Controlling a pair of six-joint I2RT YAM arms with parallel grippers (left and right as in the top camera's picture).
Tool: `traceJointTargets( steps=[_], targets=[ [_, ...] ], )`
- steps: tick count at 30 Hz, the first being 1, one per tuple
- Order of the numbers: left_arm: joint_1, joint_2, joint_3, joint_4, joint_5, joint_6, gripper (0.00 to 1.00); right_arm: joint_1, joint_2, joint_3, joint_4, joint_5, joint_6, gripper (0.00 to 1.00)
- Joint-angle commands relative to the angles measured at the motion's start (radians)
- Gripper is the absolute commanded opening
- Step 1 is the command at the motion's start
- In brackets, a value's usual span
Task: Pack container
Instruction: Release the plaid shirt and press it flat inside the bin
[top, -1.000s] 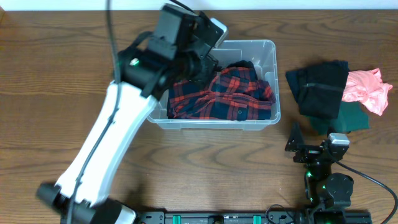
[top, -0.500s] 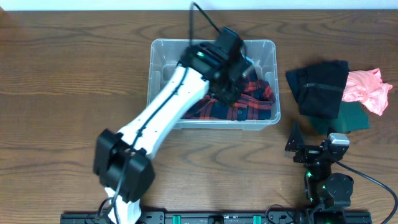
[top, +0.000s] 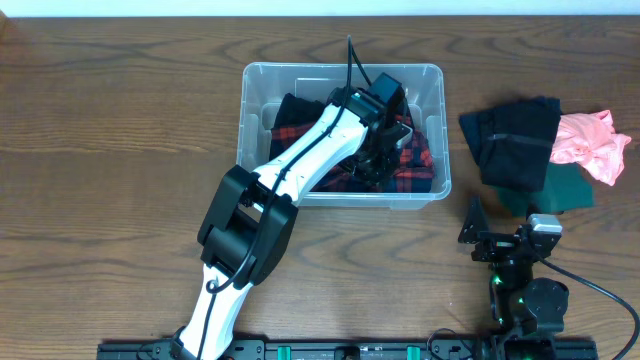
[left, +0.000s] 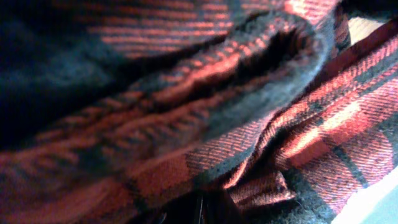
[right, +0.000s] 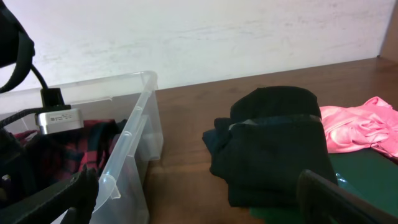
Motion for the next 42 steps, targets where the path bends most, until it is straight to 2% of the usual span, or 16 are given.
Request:
traceJointTargets(
  steps=[1, 11, 18, 27, 37, 42],
  targets=[
    [0.003, 0.072, -0.01, 0.012, -0.042, -0.017, 0.06, -0.006, -0.002, -0.002, -0.002, 0.01, -0.014, 0.99],
    [0.005, -0.072, -0.01, -0.005, -0.058, -0.017, 0.06, -0.007, -0.002, -0.002, -0.003, 0.01, -0.014, 0.99],
    [0.005, -0.224, -0.01, 0.022, -0.255, -0.019, 0.07, -0.006, -0.002, -0.002, -0.003, 0.01, -0.014, 0.99],
    [0.035, -0.157, -0.01, 0.108, -0.381, -0.047, 0.06, -0.007, -0.002, -0.002, -0.002, 0.01, -0.014, 0.99],
    [0.112, 0.004, -0.01, 0.11, -0.366, -0.11, 0.06, -0.006, -0.002, -0.002, -0.003, 0.01, -0.014, 0.99],
    [0.112, 0.008, -0.01, 0.109, -0.356, -0.11, 0.06, -0.006, -0.002, -0.002, -0.003, 0.01, -0.014, 0.99]
  ],
)
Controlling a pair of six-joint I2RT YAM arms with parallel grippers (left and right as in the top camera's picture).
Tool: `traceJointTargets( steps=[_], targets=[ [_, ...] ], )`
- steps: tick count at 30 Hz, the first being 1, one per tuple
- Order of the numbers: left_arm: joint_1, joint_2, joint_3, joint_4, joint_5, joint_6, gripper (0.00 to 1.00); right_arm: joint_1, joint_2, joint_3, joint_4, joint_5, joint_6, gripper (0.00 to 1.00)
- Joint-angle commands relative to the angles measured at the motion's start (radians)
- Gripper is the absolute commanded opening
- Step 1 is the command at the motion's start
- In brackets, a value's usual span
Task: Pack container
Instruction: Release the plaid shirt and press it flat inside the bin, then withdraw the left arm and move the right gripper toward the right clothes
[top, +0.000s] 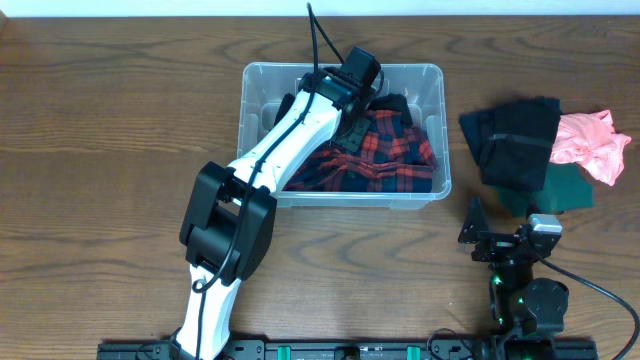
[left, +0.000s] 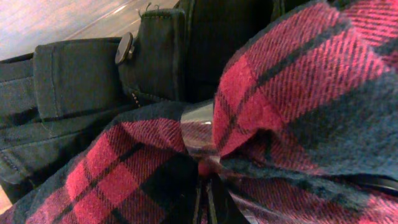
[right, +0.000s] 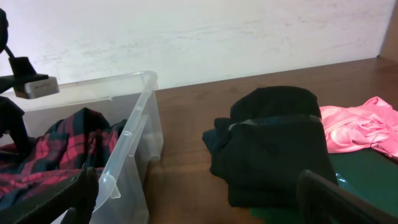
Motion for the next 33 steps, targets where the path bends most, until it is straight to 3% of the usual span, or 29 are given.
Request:
traceJointTargets(
  steps=[1, 10, 12, 14, 15, 18, 20, 25, 33],
  targets=[
    [0.01, 0.039, -0.006, -0.014, -0.017, -0.016, 0.06, -0.006, -0.002, -0.002, -0.003, 0.01, -0.014, 0.99],
    [0.04, -0.196, 0.001, -0.091, -0.018, -0.014, 0.06, -0.007, -0.002, -0.002, -0.003, 0.01, -0.014, 0.99],
    [0.067, -0.282, 0.001, -0.131, -0.018, -0.014, 0.1, -0.007, -0.002, -0.002, -0.002, 0.01, -0.014, 0.99],
    [0.099, -0.352, 0.001, -0.168, -0.018, -0.014, 0.25, -0.006, -0.002, -0.002, -0.002, 0.01, -0.014, 0.99],
    [0.117, -0.385, 0.001, -0.186, -0.018, -0.014, 0.38, -0.006, -0.002, -0.002, -0.003, 0.01, -0.014, 0.99],
    [0.19, -0.486, 0.001, -0.246, -0.043, -0.014, 0.85, -0.007, -0.002, -0.002, -0.002, 0.01, -0.014, 0.99],
    [0.241, -0.537, 0.001, -0.279, -0.082, -0.014, 0.96, -0.006, -0.002, -0.002, -0.003, 0.01, -0.014, 0.99],
    [0.396, -0.624, 0.001, -0.339, -0.185, -0.015, 0.99, -0.006, -0.002, -0.002, -0.002, 0.01, -0.014, 0.99],
    [0.62, -0.638, -0.006, -0.359, -0.193, -0.016, 0.98, -0.007, -0.002, -0.002, -0.003, 0.01, -0.014, 0.99]
  ],
)
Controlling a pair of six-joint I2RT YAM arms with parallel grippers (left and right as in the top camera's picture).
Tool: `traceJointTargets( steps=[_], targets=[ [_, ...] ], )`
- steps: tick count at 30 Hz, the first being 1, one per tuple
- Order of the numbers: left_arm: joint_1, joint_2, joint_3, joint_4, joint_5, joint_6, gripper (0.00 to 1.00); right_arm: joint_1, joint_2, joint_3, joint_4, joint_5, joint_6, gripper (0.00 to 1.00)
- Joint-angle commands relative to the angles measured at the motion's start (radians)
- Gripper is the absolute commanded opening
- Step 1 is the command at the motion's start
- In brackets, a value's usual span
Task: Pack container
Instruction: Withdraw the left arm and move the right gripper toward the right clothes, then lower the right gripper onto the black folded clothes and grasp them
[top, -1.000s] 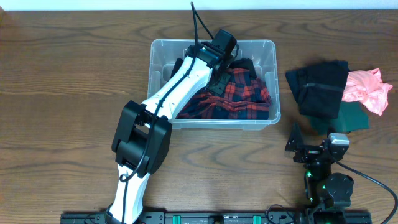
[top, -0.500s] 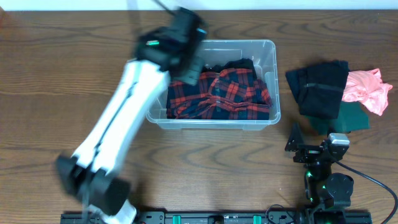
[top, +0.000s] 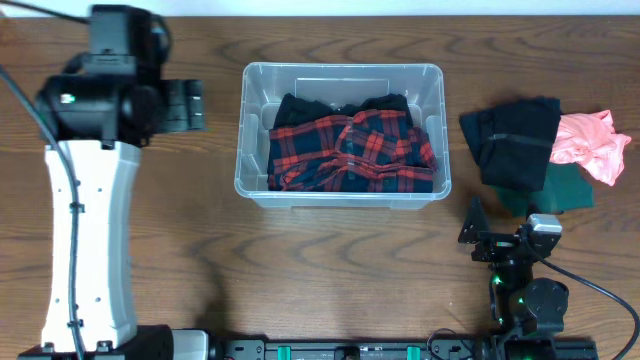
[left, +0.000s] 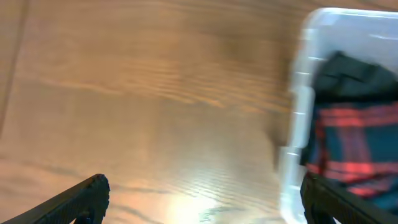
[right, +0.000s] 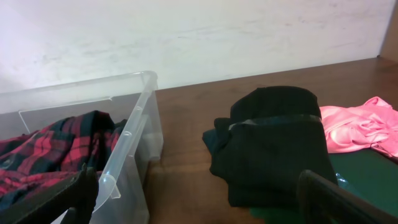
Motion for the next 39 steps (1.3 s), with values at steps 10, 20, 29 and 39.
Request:
traceJointTargets(
  steps=[10, 20, 29, 39],
  targets=[
    [0.288, -0.008, -0.003, -0.009, -0.026, -0.196, 0.98, -0.007, -0.002, -0.002, 0.003, 0.045, -0.014, 0.99],
    [0.302, -0.008, -0.003, -0.019, -0.026, -0.196, 0.98, -0.009, 0.017, 0.117, 0.008, 0.109, 0.032, 0.99],
    [0.302, -0.008, -0.003, -0.019, -0.026, -0.196, 0.98, -0.03, 0.529, 0.694, -0.361, 0.198, 0.031, 0.99],
    [0.302, -0.008, -0.003, -0.019, -0.026, -0.196, 0.98, -0.082, 1.202, 1.292, -0.804, 0.105, -0.014, 0.99]
  ],
)
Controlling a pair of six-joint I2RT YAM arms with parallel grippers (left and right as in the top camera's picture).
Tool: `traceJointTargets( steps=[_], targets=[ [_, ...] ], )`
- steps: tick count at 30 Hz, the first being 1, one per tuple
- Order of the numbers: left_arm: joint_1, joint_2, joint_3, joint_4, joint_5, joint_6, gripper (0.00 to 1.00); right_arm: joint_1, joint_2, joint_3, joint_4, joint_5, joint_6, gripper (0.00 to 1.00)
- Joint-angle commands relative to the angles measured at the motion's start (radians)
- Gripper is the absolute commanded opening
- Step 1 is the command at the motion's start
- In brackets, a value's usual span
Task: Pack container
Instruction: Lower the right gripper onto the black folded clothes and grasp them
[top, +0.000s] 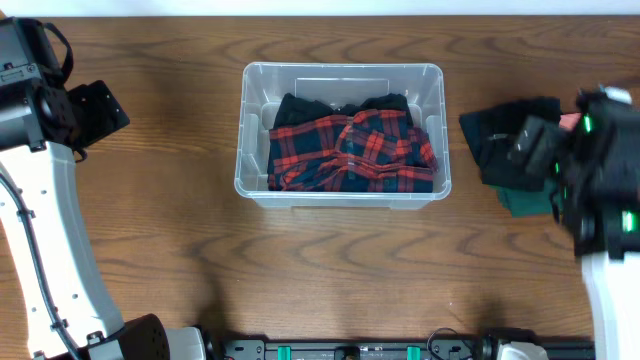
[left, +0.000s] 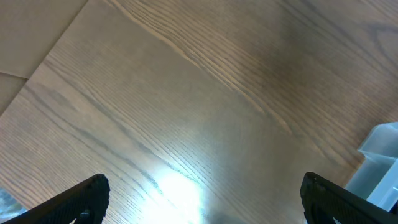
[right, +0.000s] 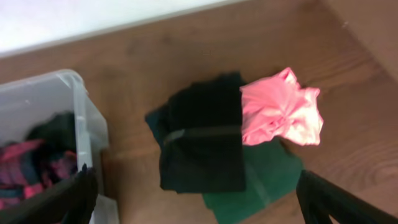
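The clear plastic container (top: 246, 150) stands mid-table with a red plaid shirt (top: 350, 150) lying on a black garment (top: 300, 104) inside. To its right lies a pile: a folded black garment (right: 202, 137), a crumpled pink one (right: 283, 109) and a green one (right: 261, 183) underneath. My right gripper (right: 199, 205) hangs open high above this pile, holding nothing. Far to the left of the container my left gripper (left: 205, 205) is open over bare wood.
The container's corner (left: 382, 168) shows at the right edge of the left wrist view. In the overhead view my blurred right arm (top: 598, 175) covers part of the pile. The table's back edge meets a white wall.
My right arm has left its parked spot at the front right and now looks down on the clothes pile from above. The left gripper has moved further left, away from the container.
My left gripper was down in the container among the plaid shirt, then at the container's back with plaid cloth between its fingers. Later it stood open left of the container, the shirt lying inside. The right arm stayed parked until now.
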Motion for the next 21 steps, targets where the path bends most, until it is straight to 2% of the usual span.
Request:
traceJointTargets(
  steps=[1, 2, 6, 9, 12, 16, 21],
  targets=[
    [0.003, -0.008, -0.002, 0.0, -0.005, -0.016, 0.98, -0.009, 0.111, 0.088, -0.06, -0.051, -0.022, 0.99],
    [0.003, -0.008, -0.002, 0.0, -0.005, -0.016, 0.98, -0.011, 0.14, 0.093, -0.076, -0.054, -0.02, 0.99],
    [0.003, -0.008, -0.002, 0.0, -0.005, -0.016, 0.98, -0.058, 0.219, 0.081, -0.145, -0.058, 0.151, 0.99],
    [0.003, -0.008, -0.002, 0.0, -0.005, -0.016, 0.98, -0.117, 0.26, 0.058, -0.159, -0.084, 0.185, 0.98],
    [0.003, -0.008, -0.002, 0.0, -0.005, -0.016, 0.98, -0.177, 0.278, 0.027, -0.138, -0.149, 0.161, 0.99],
    [0.003, -0.008, -0.002, 0.0, -0.005, -0.016, 0.98, -0.233, 0.288, -0.026, -0.066, -0.303, 0.003, 0.99],
    [0.003, -0.008, -0.002, 0.0, -0.005, -0.016, 0.98, -0.252, 0.328, -0.072, -0.008, -0.312, -0.007, 0.99]
  ],
)
